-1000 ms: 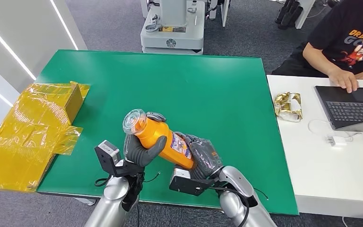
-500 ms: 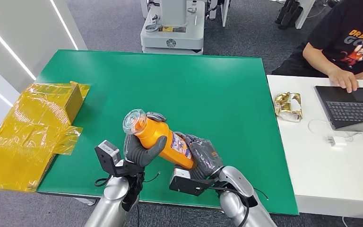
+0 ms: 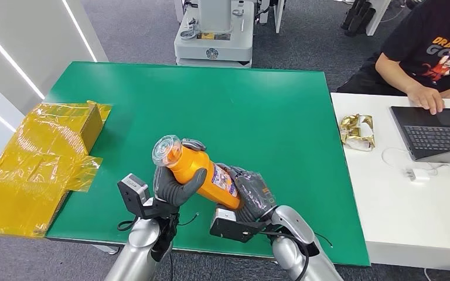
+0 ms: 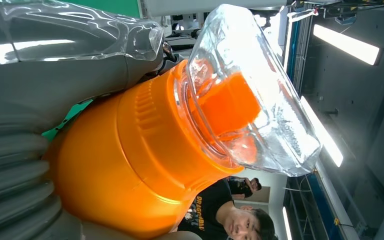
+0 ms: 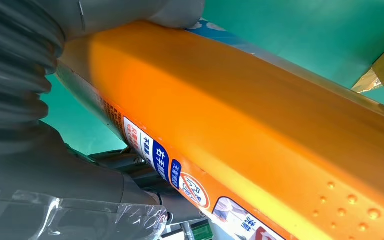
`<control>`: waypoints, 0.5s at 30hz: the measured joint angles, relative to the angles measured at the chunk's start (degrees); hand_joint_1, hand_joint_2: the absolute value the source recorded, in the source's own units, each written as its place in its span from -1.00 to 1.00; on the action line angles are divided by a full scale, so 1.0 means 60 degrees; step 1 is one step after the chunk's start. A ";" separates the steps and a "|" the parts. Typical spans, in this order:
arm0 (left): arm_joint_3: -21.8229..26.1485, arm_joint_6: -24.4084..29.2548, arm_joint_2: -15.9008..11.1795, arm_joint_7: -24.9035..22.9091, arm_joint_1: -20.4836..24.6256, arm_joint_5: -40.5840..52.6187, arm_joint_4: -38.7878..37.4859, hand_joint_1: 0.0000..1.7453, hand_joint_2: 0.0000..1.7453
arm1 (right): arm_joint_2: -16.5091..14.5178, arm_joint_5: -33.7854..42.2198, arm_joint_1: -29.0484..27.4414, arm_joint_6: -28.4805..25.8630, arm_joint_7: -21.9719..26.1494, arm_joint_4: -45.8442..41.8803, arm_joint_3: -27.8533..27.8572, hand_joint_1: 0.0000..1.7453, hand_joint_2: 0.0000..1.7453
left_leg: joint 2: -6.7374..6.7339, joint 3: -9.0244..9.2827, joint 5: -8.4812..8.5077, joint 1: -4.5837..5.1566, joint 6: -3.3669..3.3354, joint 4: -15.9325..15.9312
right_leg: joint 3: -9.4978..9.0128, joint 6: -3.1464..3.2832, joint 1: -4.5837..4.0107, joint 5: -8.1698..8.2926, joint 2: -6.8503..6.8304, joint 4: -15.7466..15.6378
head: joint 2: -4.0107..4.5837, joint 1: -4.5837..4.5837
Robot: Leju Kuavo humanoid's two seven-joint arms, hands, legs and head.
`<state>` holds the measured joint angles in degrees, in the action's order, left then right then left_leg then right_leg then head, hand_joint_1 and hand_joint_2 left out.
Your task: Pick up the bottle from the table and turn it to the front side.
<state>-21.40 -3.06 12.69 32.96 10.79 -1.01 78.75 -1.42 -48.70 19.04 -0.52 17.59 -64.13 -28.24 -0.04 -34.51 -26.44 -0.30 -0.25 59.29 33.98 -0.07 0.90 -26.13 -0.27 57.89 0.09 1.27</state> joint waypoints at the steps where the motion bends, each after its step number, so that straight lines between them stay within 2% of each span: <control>1: 0.0000 0.0000 -0.0001 0.0000 0.0000 0.0000 0.0000 0.22 1.00 | 0.0000 0.0000 0.0000 0.0000 0.0000 0.0000 0.0000 1.00 1.00 | 0.0000 0.0000 0.0000 0.0000 0.0000 0.0000 | 0.0000 0.0000 0.0000 0.0000 0.0000 0.0000 | 0.0000 0.0000; 15: 0.0000 0.0000 0.0001 0.0000 0.0000 0.0000 0.0000 0.22 1.00 | 0.0000 0.0000 0.0000 0.0000 0.0000 0.0002 0.0000 1.00 1.00 | 0.0000 0.0000 0.0000 0.0000 0.0000 0.0000 | 0.0000 0.0000 0.0000 0.0000 0.0000 0.0000 | 0.0000 0.0000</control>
<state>-21.40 -3.06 12.70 32.96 10.79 -1.01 78.75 -1.42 -48.70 19.04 -0.52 17.59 -64.12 -28.24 -0.04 -34.51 -26.44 -0.30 -0.25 59.29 33.98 -0.07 0.90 -26.13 -0.27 57.89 0.09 1.27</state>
